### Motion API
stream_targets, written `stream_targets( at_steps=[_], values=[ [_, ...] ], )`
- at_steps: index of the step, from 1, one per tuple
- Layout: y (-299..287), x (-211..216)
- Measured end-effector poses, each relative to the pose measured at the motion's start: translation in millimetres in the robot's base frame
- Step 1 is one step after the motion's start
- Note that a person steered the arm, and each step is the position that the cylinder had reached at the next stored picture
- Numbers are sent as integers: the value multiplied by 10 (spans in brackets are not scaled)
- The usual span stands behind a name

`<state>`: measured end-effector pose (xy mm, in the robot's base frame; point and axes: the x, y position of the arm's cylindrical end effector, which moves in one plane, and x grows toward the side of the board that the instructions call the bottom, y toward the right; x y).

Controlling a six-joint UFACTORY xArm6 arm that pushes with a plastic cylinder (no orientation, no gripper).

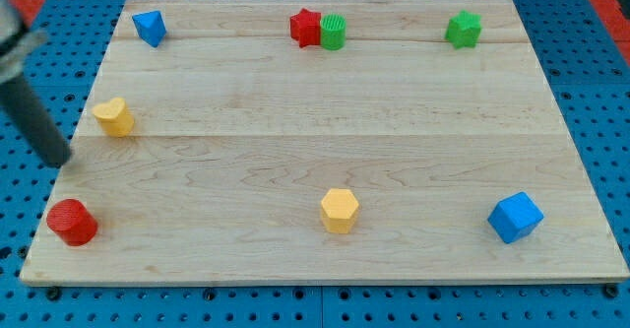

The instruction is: Move the red circle bottom right to the heart

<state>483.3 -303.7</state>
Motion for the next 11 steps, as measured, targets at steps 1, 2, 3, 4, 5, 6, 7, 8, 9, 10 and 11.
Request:
stream_targets(
  at_steps=[1, 2, 3, 4, 5, 6, 7, 8, 9, 10, 11],
  values=[
    [0, 0],
    [-13, 54],
    [-14, 94],
    [-12, 256],
    [-10, 415],
    [-12, 555],
    [-6, 721],
    [-9, 1054],
    [159, 1112],
    [498, 791],
    [897, 476]
  ],
)
